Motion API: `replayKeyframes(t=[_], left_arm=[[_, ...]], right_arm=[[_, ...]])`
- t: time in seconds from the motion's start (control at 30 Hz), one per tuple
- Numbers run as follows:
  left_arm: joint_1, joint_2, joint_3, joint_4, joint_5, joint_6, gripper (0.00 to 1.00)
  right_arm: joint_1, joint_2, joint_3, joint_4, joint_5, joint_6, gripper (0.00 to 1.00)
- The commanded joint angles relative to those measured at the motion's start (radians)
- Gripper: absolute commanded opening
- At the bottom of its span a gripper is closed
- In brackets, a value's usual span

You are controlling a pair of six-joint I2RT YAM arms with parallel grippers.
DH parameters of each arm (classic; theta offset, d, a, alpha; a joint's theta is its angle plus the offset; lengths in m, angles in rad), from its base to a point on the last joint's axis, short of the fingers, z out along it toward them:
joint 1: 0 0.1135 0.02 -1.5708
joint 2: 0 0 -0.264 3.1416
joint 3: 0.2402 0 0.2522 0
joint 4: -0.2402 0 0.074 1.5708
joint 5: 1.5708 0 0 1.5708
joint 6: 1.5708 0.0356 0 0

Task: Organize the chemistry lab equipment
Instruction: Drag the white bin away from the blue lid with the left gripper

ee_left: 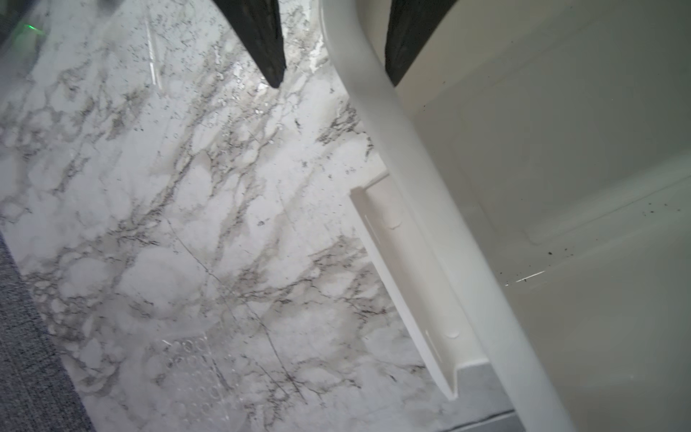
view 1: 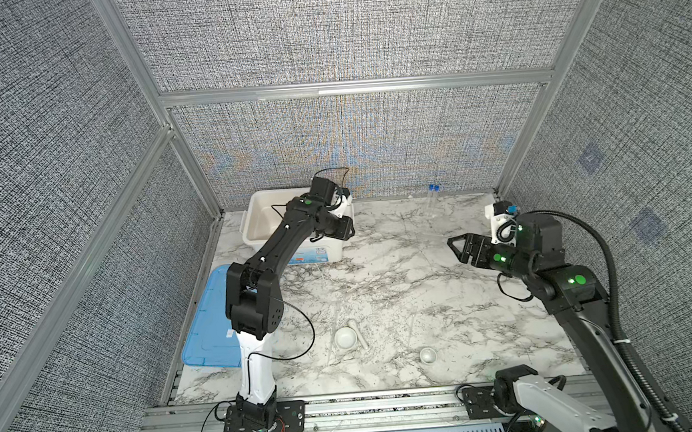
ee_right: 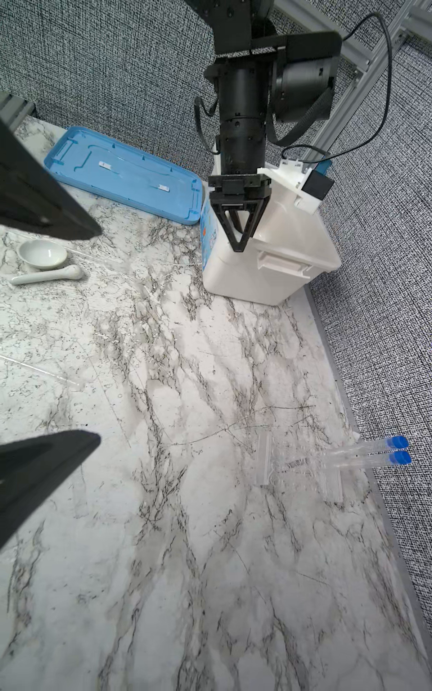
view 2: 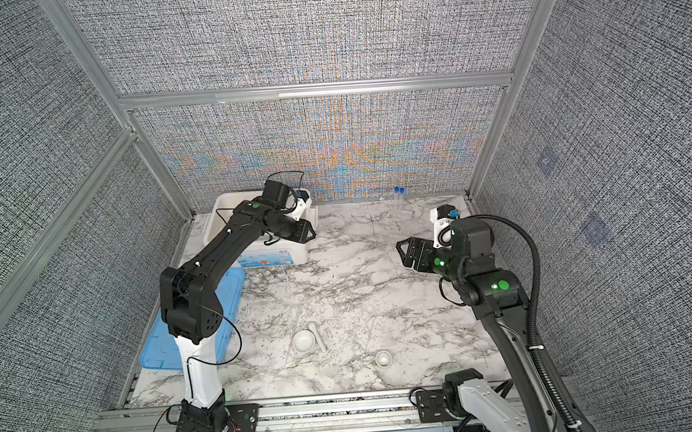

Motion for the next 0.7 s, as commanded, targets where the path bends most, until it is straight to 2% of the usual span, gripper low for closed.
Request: replayKeyframes(t=[0.0, 0.23, 0.4, 0.53, 0.67], left_arm=[[-0.045, -0.045, -0.065, 0.071, 0.055, -0.103, 0.48], [-0.164, -0.14, -0.204, 0.199, 0.075, -0.236, 0.49], [-0.268, -0.14, -0.227, 0.263, 0.079, -0.285, 0.5], [-0.336, -0.118, -0.206, 0.275, 0.065, -0.311, 0.5], [-0.397, -0.091, -0.199, 0.311, 0.082, -0.353, 0.5]], right_arm=[[0.0, -0.025, -0.032, -0.017, 0.015, -0.01, 0.83], [0.001, -0.088, -0.11, -0.116, 0.033, -0.035, 0.85], [-0.002, -0.15, -0.152, -0.201, 0.147, -0.06, 0.99], [-0.004, -0.215, -0.186, -0.235, 0.253, -0.001, 0.99], [-0.008, -0.266, -0.238, -0.247, 0.226, 0.008, 0.99]])
